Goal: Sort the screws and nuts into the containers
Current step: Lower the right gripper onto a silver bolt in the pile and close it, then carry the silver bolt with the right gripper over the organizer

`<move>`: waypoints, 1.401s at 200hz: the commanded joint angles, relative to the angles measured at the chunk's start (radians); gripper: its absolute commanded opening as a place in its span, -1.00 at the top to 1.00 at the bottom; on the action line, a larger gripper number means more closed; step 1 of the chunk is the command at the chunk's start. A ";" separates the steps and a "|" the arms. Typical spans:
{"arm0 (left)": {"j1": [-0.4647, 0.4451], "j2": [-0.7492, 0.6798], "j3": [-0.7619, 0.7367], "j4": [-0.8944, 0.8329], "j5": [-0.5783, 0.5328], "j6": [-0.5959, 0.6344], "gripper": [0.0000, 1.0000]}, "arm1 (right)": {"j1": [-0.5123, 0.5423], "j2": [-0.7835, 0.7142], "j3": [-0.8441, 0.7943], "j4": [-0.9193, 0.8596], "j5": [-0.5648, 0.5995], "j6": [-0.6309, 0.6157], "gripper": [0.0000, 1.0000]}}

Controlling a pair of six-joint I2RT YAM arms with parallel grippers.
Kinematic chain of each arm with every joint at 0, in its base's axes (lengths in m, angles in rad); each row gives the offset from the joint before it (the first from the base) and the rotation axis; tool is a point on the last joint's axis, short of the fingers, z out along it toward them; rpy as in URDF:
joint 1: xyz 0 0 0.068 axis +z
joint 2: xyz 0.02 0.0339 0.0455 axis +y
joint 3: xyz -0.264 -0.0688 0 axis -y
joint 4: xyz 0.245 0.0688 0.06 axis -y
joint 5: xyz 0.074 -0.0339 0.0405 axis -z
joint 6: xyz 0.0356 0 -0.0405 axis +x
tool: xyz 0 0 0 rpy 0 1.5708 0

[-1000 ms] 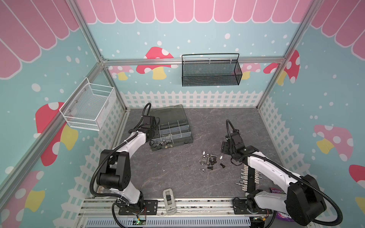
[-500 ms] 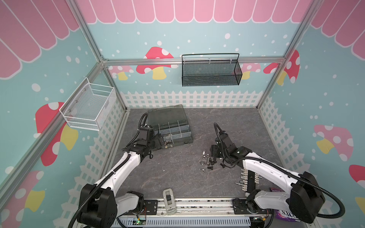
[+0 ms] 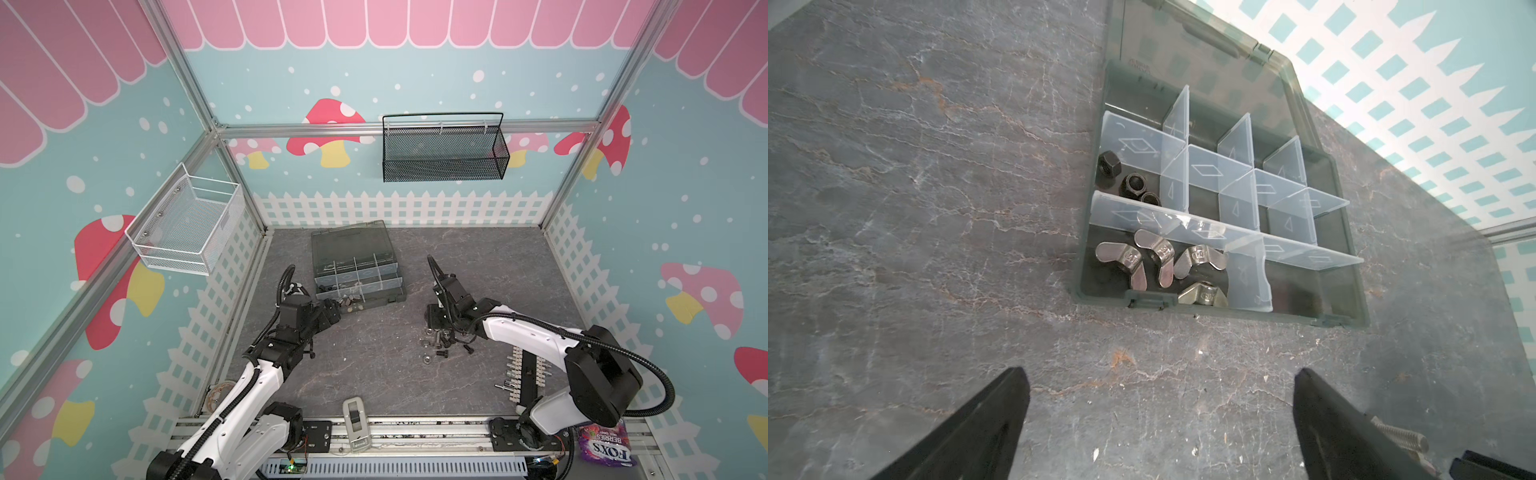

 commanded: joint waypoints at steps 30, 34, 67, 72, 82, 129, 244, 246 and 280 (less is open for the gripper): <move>0.000 0.011 -0.019 0.070 -0.027 -0.054 -0.99 | 0.004 0.070 0.044 -0.015 0.040 -0.028 -0.03; 0.001 0.013 -0.020 0.069 -0.029 -0.060 -1.00 | 0.004 0.076 0.047 -0.015 0.042 -0.030 -0.02; 0.009 0.020 -0.034 0.070 -0.027 -0.078 -1.00 | 0.004 0.128 0.074 -0.011 0.039 -0.041 0.11; 0.010 0.018 -0.035 0.070 -0.028 -0.077 -0.99 | 0.004 0.135 0.076 -0.009 0.038 -0.040 0.14; 0.013 0.016 -0.039 0.070 -0.027 -0.077 -1.00 | 0.005 0.145 0.077 -0.006 0.036 -0.041 0.18; 0.036 0.018 -0.045 0.069 -0.014 -0.079 -1.00 | 0.004 0.182 0.079 0.005 -0.002 -0.035 0.58; 0.058 0.056 -0.028 0.095 0.040 -0.079 -0.99 | -0.013 0.227 0.256 0.274 -0.430 -0.055 0.92; 0.058 0.056 -0.027 0.095 0.042 -0.079 -0.99 | -0.014 0.230 0.260 0.283 -0.435 -0.055 0.93; 0.059 0.062 -0.023 0.096 0.053 -0.075 -1.00 | -0.014 0.324 0.373 0.317 -0.414 -0.064 0.93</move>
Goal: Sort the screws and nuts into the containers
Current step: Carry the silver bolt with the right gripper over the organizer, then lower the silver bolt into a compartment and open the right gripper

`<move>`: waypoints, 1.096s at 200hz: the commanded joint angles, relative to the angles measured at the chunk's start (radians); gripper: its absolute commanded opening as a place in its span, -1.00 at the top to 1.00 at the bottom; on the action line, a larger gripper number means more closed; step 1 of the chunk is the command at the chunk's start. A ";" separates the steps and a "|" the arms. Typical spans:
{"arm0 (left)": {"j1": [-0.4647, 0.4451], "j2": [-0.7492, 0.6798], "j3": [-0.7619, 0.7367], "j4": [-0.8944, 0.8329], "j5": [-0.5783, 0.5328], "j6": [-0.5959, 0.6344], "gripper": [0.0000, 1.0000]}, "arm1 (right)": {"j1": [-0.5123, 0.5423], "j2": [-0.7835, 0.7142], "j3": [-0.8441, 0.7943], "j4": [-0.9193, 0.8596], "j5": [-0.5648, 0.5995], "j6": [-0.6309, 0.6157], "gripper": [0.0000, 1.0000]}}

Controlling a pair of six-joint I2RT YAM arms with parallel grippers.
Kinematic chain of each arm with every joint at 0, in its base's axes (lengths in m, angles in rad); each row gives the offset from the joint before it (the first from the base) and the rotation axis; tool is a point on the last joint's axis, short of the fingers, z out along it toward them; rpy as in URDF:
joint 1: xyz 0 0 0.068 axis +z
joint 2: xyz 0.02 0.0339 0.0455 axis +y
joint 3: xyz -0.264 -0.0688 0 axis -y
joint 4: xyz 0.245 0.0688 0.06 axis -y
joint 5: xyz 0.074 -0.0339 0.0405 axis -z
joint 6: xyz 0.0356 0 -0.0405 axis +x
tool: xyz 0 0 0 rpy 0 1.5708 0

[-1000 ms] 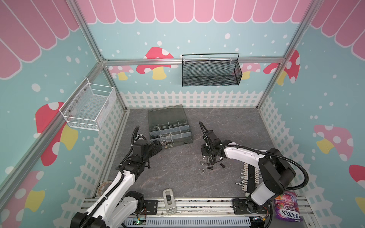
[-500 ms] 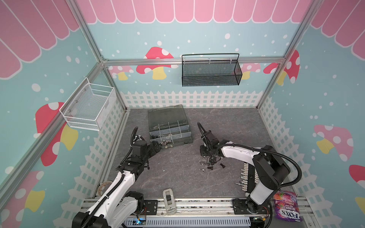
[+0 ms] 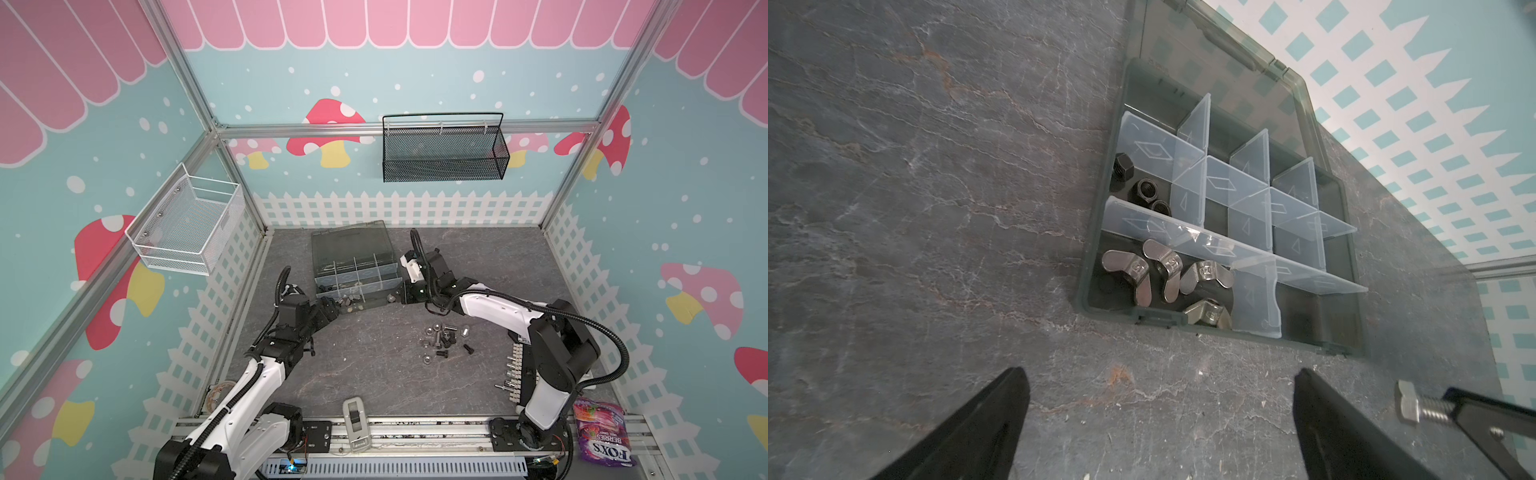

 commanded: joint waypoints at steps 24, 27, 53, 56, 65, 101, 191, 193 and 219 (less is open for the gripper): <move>0.008 0.010 0.012 0.023 0.019 -0.014 -0.99 | 0.000 0.150 0.148 0.070 -0.031 -0.011 0.93; 0.007 0.012 0.013 0.023 0.021 -0.015 -1.00 | 0.001 0.160 0.156 0.070 -0.031 -0.011 0.92; 0.006 0.017 0.013 0.024 0.026 -0.015 -1.00 | 0.004 0.239 0.204 0.078 -0.011 -0.006 0.92; 0.007 0.018 0.013 0.024 0.027 -0.015 -0.99 | 0.004 0.246 0.210 0.078 -0.004 -0.007 0.92; 0.007 0.017 0.014 0.024 0.031 -0.015 -1.00 | 0.008 0.268 0.224 0.077 0.004 -0.007 0.92; 0.007 0.017 0.010 0.026 0.034 -0.017 -0.99 | 0.023 0.331 0.256 0.099 0.013 0.004 0.90; 0.007 0.027 0.012 0.035 0.035 -0.026 -0.99 | 0.027 0.444 0.304 0.124 -0.020 0.057 0.52; 0.007 0.027 0.012 0.035 0.035 -0.026 -1.00 | 0.027 0.445 0.304 0.120 -0.016 0.057 0.51; 0.008 0.028 0.014 0.036 0.037 -0.025 -1.00 | 0.027 0.444 0.313 0.074 0.028 0.063 0.36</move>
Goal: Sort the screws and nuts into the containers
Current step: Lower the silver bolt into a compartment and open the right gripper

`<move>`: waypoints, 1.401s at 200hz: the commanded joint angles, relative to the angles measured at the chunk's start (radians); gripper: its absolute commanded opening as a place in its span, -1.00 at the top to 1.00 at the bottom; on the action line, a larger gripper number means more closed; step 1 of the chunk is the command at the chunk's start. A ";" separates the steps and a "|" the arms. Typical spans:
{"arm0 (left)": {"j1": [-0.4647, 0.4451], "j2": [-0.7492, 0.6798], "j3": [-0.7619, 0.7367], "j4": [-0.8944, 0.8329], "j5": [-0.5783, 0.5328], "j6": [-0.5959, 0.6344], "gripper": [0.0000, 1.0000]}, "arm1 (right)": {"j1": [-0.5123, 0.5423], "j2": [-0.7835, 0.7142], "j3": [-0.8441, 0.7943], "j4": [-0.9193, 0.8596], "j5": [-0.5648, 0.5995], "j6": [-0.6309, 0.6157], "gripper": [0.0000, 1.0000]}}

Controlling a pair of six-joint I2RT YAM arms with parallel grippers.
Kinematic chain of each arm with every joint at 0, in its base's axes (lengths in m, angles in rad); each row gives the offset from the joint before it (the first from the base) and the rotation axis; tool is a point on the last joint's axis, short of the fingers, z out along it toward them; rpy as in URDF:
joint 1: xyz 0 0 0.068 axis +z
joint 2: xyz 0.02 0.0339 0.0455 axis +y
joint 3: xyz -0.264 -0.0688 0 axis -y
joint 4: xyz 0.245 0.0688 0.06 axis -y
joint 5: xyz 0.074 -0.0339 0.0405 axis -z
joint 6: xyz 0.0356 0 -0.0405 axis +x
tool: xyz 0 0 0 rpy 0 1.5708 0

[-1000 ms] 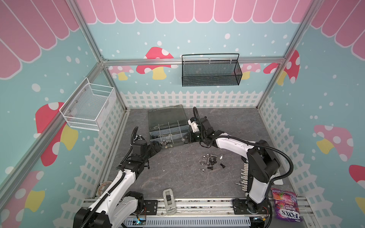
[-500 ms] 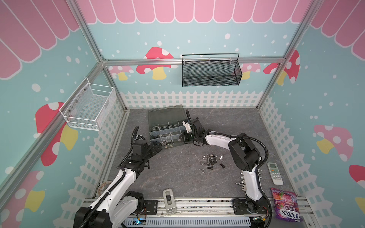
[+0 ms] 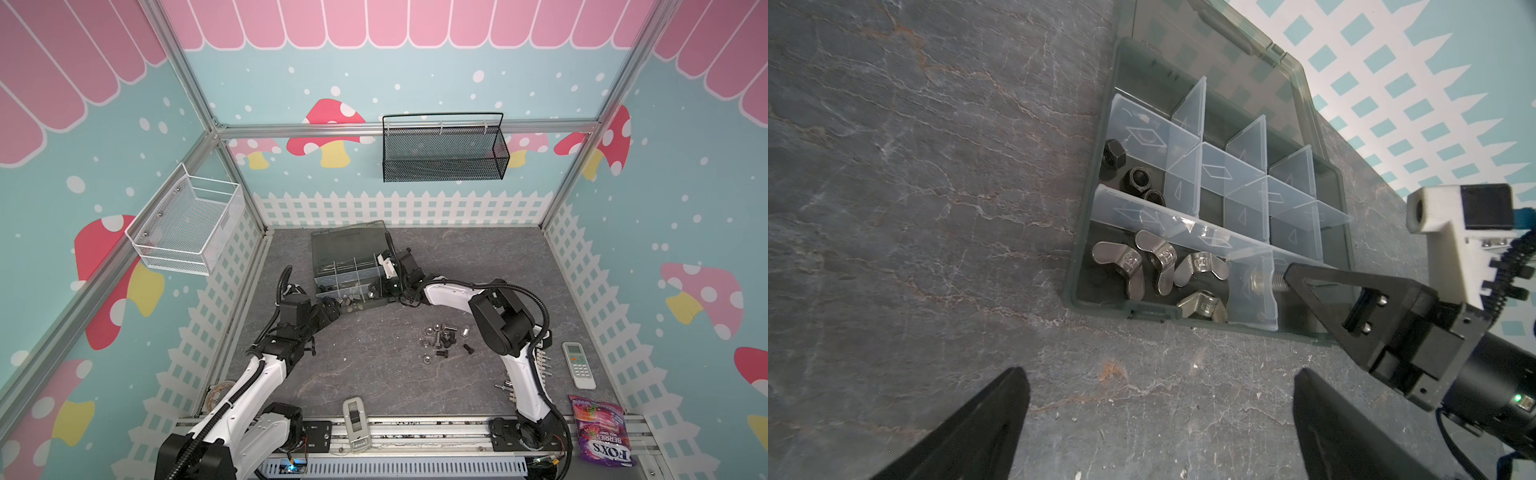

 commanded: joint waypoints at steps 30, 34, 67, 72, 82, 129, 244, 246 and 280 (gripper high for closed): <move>0.007 0.004 0.017 0.023 0.006 -0.021 -0.99 | 0.003 0.018 0.027 -0.093 0.088 0.009 0.31; 0.007 0.005 0.016 0.022 0.006 -0.021 -1.00 | 0.003 0.016 0.028 -0.097 0.094 0.007 0.30; 0.007 0.008 0.016 0.023 0.009 -0.021 -1.00 | 0.002 -0.014 0.031 -0.137 0.151 -0.016 0.28; 0.006 0.008 0.016 0.023 0.012 -0.021 -1.00 | 0.003 -0.016 0.032 -0.143 0.160 -0.019 0.28; 0.007 0.010 0.016 0.022 0.012 -0.021 -1.00 | 0.003 -0.023 0.034 -0.159 0.179 -0.023 0.29; 0.007 0.011 0.019 0.023 0.015 -0.020 -1.00 | 0.003 -0.031 0.044 -0.271 0.305 -0.006 0.44; 0.008 0.008 0.031 0.013 0.016 -0.014 -1.00 | 0.000 -0.217 -0.053 -0.332 0.368 -0.051 0.16; 0.009 0.008 0.031 0.011 0.016 -0.013 -0.99 | 0.001 -0.226 -0.061 -0.332 0.369 -0.049 0.15; 0.011 0.008 0.042 0.004 0.016 -0.007 -0.99 | -0.006 -0.397 -0.230 -0.376 0.418 -0.025 0.07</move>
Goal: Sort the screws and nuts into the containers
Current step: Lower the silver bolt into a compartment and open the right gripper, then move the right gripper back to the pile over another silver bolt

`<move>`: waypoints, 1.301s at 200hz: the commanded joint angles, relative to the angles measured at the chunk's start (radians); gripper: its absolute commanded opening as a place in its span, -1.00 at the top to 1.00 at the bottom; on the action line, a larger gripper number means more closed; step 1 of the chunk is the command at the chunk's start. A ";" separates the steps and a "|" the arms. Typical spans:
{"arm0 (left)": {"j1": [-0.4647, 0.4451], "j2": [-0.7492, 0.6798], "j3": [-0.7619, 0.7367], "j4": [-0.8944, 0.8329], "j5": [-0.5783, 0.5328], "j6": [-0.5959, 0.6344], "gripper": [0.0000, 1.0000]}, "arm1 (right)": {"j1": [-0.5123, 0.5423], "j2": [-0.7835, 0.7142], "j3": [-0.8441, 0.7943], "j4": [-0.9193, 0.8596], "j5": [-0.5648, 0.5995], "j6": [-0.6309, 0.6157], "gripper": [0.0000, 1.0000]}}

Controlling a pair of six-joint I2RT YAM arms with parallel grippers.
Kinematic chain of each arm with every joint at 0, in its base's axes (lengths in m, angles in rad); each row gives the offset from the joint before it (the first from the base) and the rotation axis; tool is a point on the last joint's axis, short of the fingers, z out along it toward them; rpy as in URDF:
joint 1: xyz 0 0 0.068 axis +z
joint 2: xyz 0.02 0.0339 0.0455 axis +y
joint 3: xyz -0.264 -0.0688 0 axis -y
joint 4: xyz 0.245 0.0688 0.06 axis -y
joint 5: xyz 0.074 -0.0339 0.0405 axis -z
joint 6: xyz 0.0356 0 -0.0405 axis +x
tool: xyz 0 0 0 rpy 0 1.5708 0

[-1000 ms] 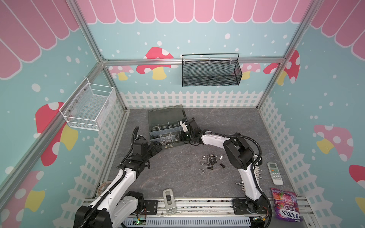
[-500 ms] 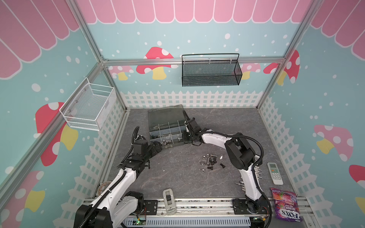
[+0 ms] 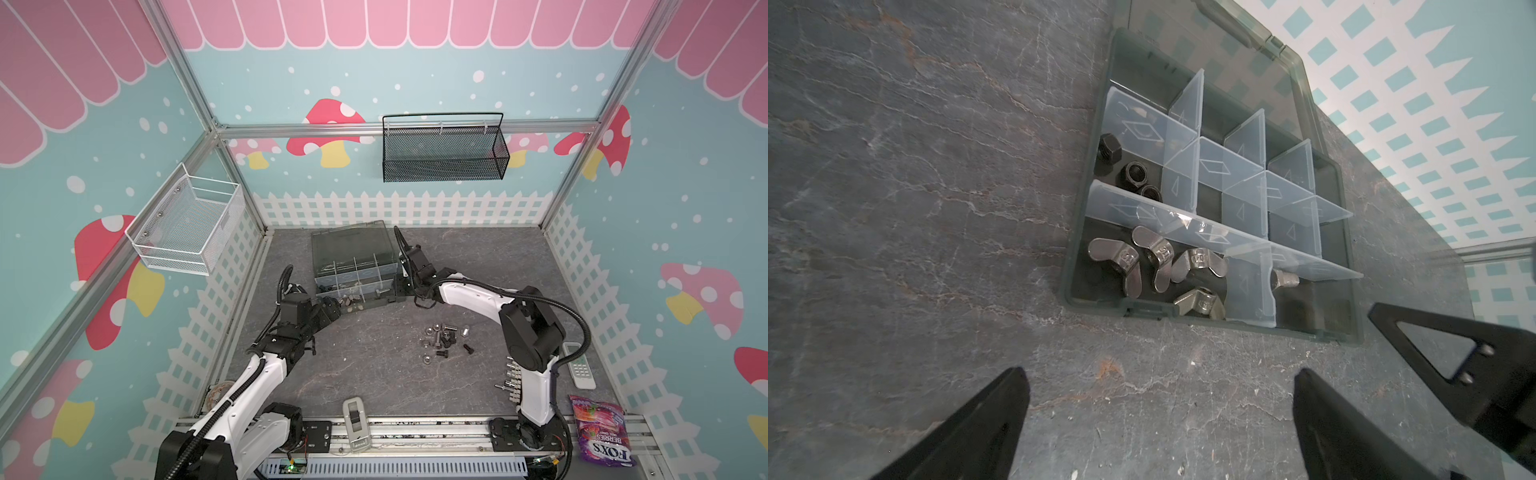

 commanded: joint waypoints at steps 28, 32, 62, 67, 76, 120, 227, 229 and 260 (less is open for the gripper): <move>0.010 0.003 0.035 0.008 0.006 -0.010 -1.00 | -0.017 -0.242 -0.215 -0.156 0.125 0.053 0.05; 0.011 0.003 0.034 0.008 0.007 -0.011 -0.99 | -0.019 -0.258 -0.233 -0.169 0.135 0.058 0.05; 0.012 0.005 0.032 0.015 0.018 -0.015 -1.00 | -0.040 -0.406 -0.361 -0.248 0.174 0.099 0.04; 0.012 0.005 0.033 0.015 0.017 -0.015 -0.99 | -0.042 -0.428 -0.379 -0.261 0.178 0.106 0.04; 0.013 0.003 0.033 0.014 0.017 -0.014 -0.99 | -0.049 -0.465 -0.415 -0.277 0.183 0.119 0.04; 0.013 -0.006 0.033 0.009 0.018 -0.014 -0.99 | -0.091 -0.576 -0.555 -0.317 0.165 0.165 0.05; 0.013 -0.012 0.030 -0.002 0.019 -0.016 -1.00 | -0.164 -0.587 -0.670 -0.277 0.131 0.171 0.49; 0.014 -0.012 0.029 -0.002 0.018 -0.017 -1.00 | -0.165 -0.585 -0.670 -0.275 0.130 0.169 0.50; 0.013 -0.010 0.030 -0.002 0.017 -0.016 -1.00 | -0.188 -0.560 -0.658 -0.246 0.127 0.145 0.61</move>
